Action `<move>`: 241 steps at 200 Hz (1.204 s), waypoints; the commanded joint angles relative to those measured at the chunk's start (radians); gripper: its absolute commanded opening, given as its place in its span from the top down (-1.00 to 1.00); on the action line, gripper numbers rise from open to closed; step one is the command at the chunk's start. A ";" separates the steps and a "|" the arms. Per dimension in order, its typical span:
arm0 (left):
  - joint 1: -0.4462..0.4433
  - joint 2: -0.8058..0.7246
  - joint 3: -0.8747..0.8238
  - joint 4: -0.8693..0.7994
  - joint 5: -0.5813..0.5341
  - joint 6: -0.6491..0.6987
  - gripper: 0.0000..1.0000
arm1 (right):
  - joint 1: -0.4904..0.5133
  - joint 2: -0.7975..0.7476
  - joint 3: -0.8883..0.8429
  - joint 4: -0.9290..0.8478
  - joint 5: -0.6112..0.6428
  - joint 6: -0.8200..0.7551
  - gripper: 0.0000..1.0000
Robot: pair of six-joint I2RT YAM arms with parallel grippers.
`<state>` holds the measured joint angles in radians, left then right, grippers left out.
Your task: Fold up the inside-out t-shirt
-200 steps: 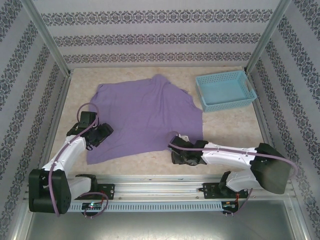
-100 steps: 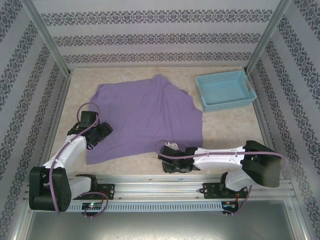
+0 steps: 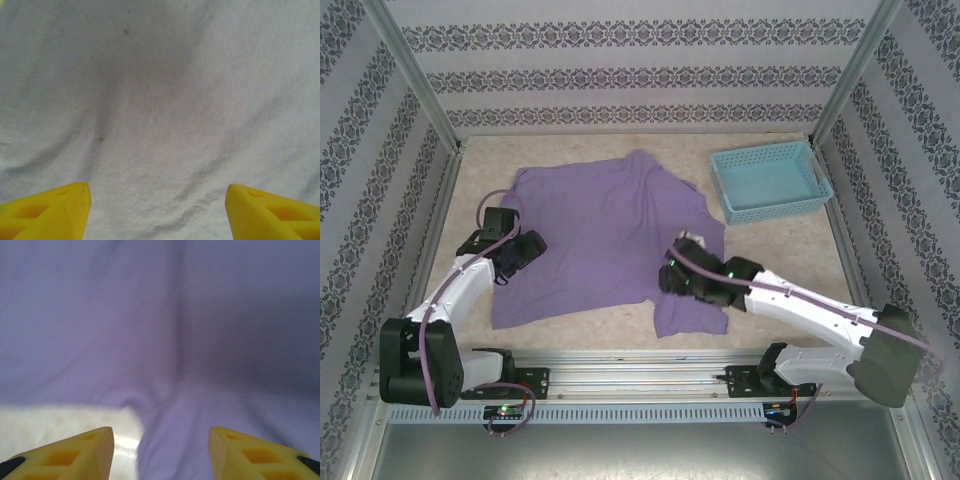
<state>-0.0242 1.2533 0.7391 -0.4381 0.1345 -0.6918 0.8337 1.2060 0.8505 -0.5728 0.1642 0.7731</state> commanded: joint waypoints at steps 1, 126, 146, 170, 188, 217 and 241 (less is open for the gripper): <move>-0.053 0.057 0.034 0.025 0.003 0.003 -0.43 | -0.144 0.094 0.049 0.021 -0.045 -0.152 -0.12; -0.101 -0.038 -0.191 0.022 -0.041 -0.037 -0.53 | -0.285 0.317 -0.139 0.179 -0.157 -0.044 -0.19; -0.102 -0.103 -0.162 -0.035 -0.056 -0.030 -0.54 | -0.281 0.208 -0.190 0.159 -0.165 -0.017 -0.21; -0.101 -0.119 -0.038 -0.093 -0.100 0.005 -0.55 | -0.282 0.119 -0.106 0.088 -0.090 -0.073 -0.32; -0.102 -0.057 0.094 -0.120 -0.145 0.045 -0.56 | -0.291 0.147 0.024 0.046 -0.041 -0.134 -0.36; -0.099 0.114 0.316 -0.159 -0.221 0.097 -0.61 | -0.310 0.297 0.232 0.048 -0.041 -0.209 -0.40; -0.095 0.268 0.479 -0.175 -0.283 0.126 -0.66 | -0.334 0.481 0.399 0.035 -0.068 -0.245 -0.41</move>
<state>-0.1181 1.3975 1.1053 -0.5423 -0.0463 -0.6308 0.5251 1.5318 1.1393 -0.5007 0.0875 0.5991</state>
